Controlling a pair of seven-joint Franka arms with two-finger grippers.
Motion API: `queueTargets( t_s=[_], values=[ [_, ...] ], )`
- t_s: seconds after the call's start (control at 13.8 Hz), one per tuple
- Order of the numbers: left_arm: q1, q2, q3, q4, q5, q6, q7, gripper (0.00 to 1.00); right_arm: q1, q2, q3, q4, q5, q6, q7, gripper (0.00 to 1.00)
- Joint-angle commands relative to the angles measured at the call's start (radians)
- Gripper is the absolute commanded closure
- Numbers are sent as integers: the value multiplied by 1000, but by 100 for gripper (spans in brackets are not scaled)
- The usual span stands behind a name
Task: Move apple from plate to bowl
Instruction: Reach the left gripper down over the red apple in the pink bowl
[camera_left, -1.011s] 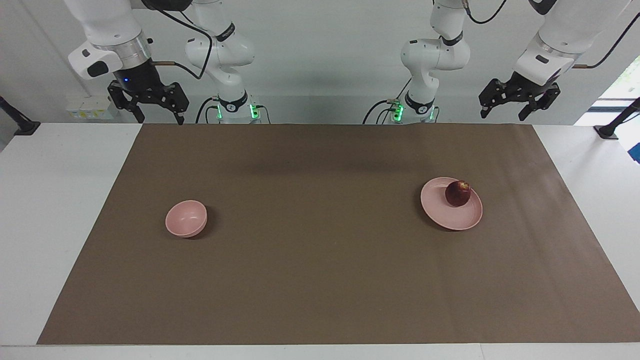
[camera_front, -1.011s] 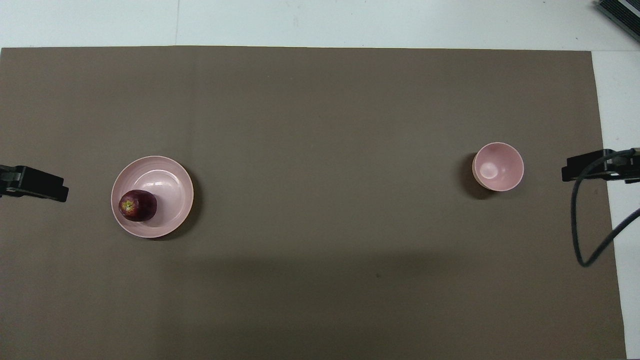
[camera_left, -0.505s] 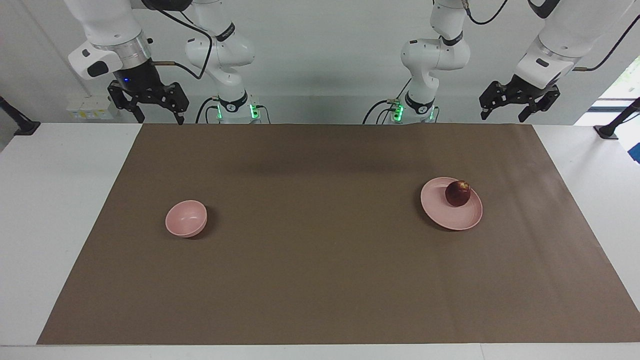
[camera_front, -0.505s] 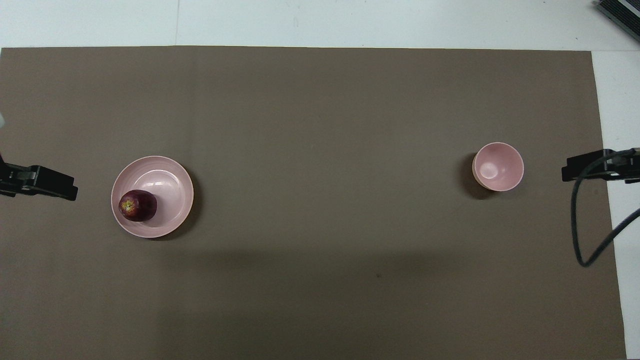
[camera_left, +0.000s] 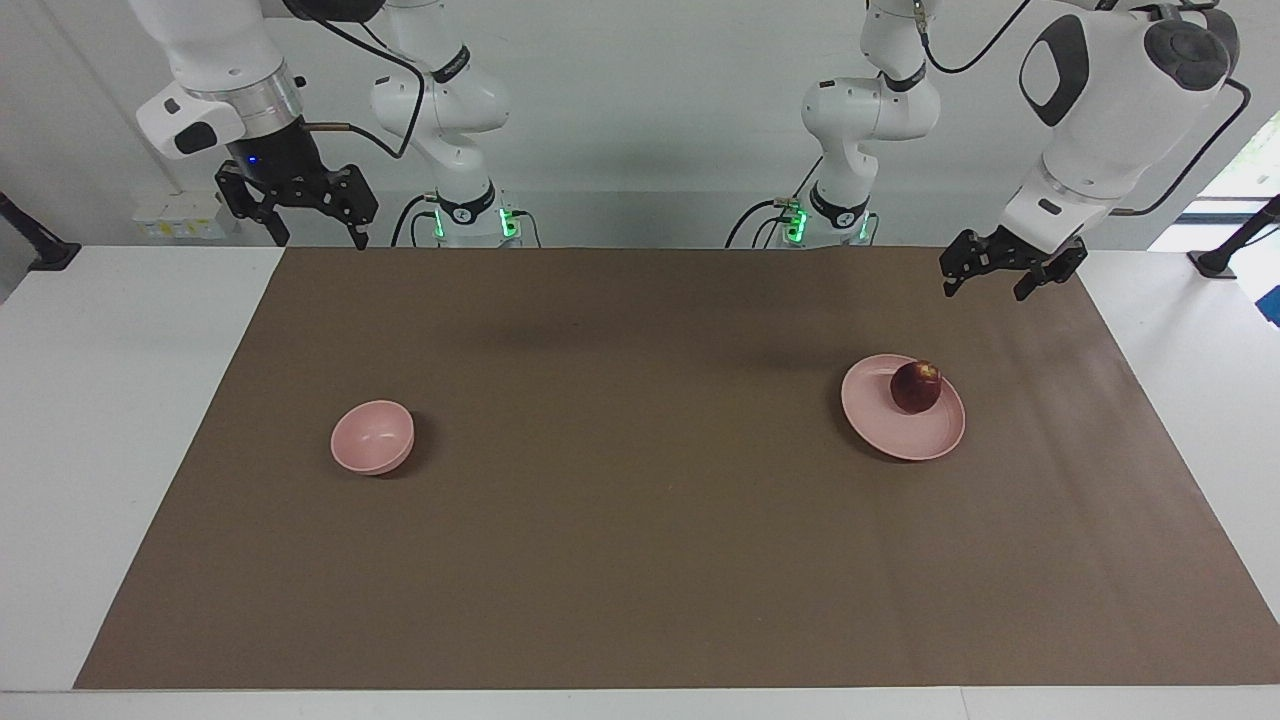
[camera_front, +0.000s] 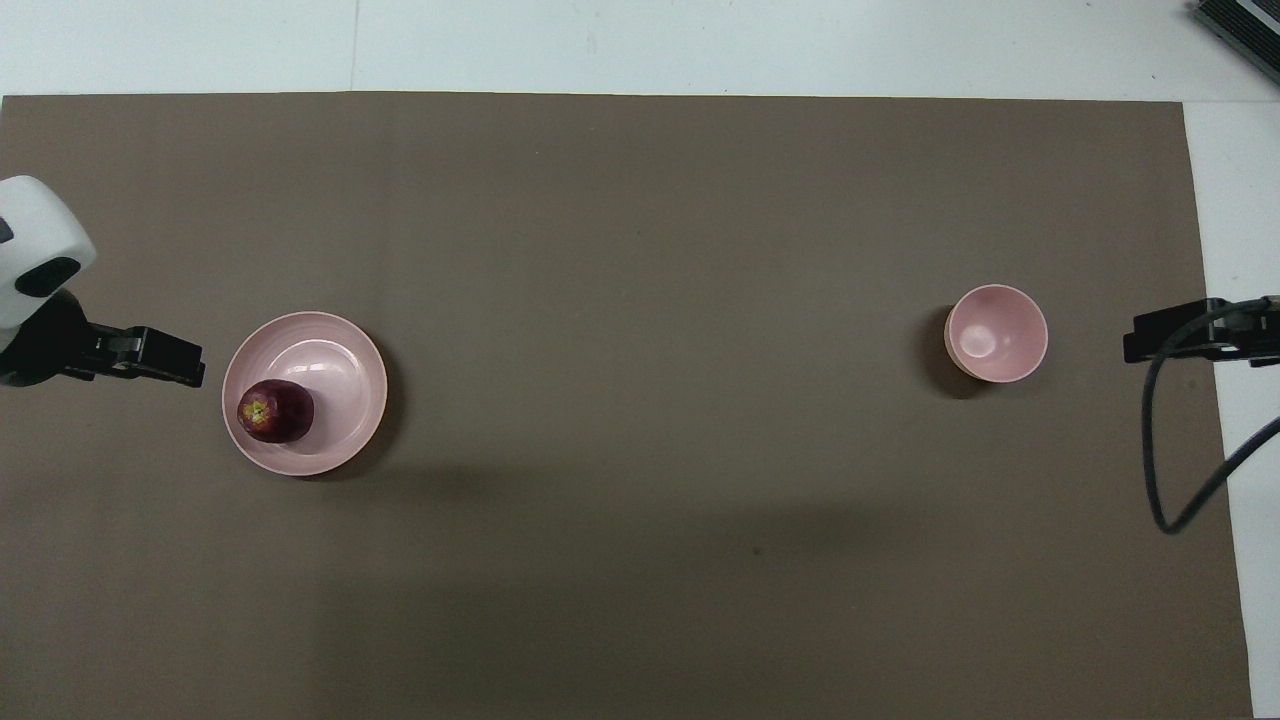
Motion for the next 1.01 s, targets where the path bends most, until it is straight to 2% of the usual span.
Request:
queueTargets(
  t_s=[0.0,0.29,0.94],
  values=[
    [12,-18,-2,-78,9,83,31,0,-15,-14,5,-14,19,16,-29,0],
    [14,-10,-2,-158,9,183,51,0,-15,-14,3,-14,19,16,-29,0],
    [72,36,-2,-244,11,336,107,0,-15,-14,5,-14,19,16,-29,0]
  ],
)
